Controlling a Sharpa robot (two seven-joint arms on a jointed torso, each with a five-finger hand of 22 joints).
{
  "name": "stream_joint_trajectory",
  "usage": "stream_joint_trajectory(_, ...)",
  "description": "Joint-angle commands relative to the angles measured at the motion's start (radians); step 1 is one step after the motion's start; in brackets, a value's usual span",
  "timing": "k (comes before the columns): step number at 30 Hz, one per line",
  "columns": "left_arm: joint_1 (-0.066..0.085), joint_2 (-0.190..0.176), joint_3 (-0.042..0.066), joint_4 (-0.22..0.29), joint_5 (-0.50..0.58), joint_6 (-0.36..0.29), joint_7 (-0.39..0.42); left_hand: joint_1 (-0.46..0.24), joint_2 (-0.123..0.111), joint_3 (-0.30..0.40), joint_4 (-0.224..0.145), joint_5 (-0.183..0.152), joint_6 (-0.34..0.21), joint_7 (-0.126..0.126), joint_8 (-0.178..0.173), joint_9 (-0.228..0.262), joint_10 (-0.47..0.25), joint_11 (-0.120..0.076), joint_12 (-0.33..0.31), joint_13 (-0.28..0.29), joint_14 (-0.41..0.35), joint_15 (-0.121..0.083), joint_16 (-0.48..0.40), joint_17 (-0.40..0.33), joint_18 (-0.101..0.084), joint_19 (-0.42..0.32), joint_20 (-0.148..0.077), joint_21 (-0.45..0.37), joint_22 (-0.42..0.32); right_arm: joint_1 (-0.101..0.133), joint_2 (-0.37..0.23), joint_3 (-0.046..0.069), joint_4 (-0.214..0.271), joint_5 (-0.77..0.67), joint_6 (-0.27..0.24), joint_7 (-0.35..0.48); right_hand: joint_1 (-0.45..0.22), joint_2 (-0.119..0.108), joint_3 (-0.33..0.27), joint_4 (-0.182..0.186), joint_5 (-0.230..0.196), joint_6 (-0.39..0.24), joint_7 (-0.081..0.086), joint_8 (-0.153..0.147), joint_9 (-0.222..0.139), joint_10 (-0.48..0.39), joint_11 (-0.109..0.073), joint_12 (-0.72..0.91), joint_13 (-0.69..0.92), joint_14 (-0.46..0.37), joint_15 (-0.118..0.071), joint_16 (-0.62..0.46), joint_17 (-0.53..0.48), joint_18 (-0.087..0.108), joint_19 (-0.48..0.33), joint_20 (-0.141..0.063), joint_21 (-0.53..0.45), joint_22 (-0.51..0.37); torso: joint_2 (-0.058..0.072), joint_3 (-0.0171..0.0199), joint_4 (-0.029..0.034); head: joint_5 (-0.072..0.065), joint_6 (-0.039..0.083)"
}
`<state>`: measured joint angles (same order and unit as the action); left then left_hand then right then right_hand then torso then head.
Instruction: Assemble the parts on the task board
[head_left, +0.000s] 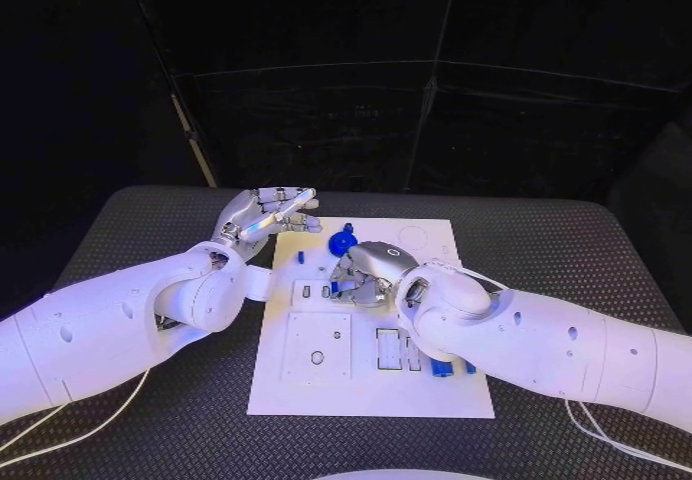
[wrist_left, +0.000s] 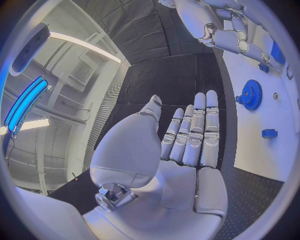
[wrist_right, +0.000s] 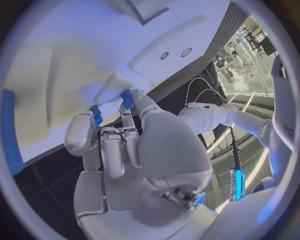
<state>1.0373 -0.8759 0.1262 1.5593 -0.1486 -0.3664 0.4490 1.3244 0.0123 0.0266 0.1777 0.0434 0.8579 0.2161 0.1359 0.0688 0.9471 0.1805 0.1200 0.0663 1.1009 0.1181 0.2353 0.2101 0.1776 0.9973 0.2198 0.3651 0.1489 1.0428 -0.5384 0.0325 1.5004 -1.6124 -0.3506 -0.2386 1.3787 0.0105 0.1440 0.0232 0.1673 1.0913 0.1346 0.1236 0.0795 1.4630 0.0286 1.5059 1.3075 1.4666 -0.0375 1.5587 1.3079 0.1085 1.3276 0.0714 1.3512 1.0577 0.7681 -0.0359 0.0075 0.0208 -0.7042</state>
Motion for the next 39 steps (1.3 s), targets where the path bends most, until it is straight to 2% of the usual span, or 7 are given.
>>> stream_joint_trajectory(1,0.002,0.002,0.001,0.000,0.002,0.013,0.002,0.001,0.009,-0.007,-0.002,0.004,0.007,0.022,-0.005,-0.001,0.008,0.001,-0.004,-0.001,0.005,0.001,-0.006,0.002,0.003,0.008,0.000,-0.005,-0.001,0.000,0.002,0.000,-0.002,-0.017,-0.001,0.009,-0.009,0.001,0.005,0.003,0.003,0.035,-0.031,0.004,0.000,0.062,-0.006,-0.003,0.192,0.099,-0.007,0.005,0.241,-0.012,-0.003,-0.006,-0.002,-0.001,-0.001,-0.0002,0.0005,0.002,-0.002)
stream_joint_trajectory(27,0.002,0.003,0.001,-0.003,0.002,0.014,0.002,0.001,0.009,-0.007,-0.002,0.004,0.007,0.022,-0.005,-0.001,0.008,0.001,-0.004,-0.001,0.005,0.001,-0.006,0.002,0.003,0.008,0.000,-0.005,-0.001,-0.001,-0.004,0.000,-0.006,-0.028,0.065,0.000,-0.020,-0.016,0.005,0.001,-0.005,0.024,-0.026,-0.006,-0.004,0.059,-0.002,-0.007,0.188,0.099,-0.004,0.004,0.239,-0.011,-0.004,-0.005,-0.004,-0.003,-0.001,0.0000,-0.0006,0.003,-0.013)
stream_joint_trajectory(30,0.001,0.004,0.001,-0.004,0.002,0.014,0.002,0.001,0.009,-0.007,-0.002,0.004,0.007,0.022,-0.005,-0.001,0.008,0.001,-0.004,-0.001,0.005,0.001,-0.006,0.002,0.003,0.008,0.000,-0.005,-0.001,-0.001,-0.004,0.000,-0.007,-0.030,0.072,-0.003,-0.025,-0.022,0.004,0.001,-0.007,0.019,-0.023,-0.010,-0.006,0.056,0.001,-0.011,0.185,0.099,-0.002,0.004,0.237,-0.011,-0.005,-0.003,-0.006,-0.006,-0.001,0.0001,-0.0003,0.002,-0.016)
stream_joint_trajectory(36,0.001,0.005,0.001,-0.006,0.002,0.015,0.002,0.001,0.009,-0.007,-0.002,0.004,0.007,0.022,-0.005,-0.001,0.008,0.001,-0.004,-0.001,0.005,0.001,-0.006,0.002,0.003,0.008,0.000,-0.005,-0.001,-0.001,-0.003,0.000,-0.008,-0.034,0.074,-0.005,-0.048,-0.052,-0.007,0.006,0.002,0.002,-0.014,-0.022,-0.010,0.050,0.009,-0.019,0.177,0.098,0.004,0.003,0.235,-0.010,-0.008,0.002,-0.010,-0.012,-0.001,-0.0003,0.0008,0.002,-0.018)
stream_joint_trajectory(39,0.001,0.005,0.001,-0.006,0.002,0.015,0.001,0.001,0.009,-0.007,-0.002,0.004,0.007,0.022,-0.005,-0.001,0.008,0.001,-0.004,-0.001,0.005,0.001,-0.006,0.002,0.003,0.008,0.000,-0.005,-0.001,-0.001,-0.002,0.000,-0.009,-0.037,0.073,-0.008,-0.052,-0.057,-0.008,0.007,0.004,-0.004,-0.011,-0.026,-0.011,0.047,0.011,-0.022,0.174,0.098,0.006,0.003,0.235,-0.010,-0.009,0.004,-0.010,-0.012,-0.001,-0.0004,0.0010,0.001,-0.019)
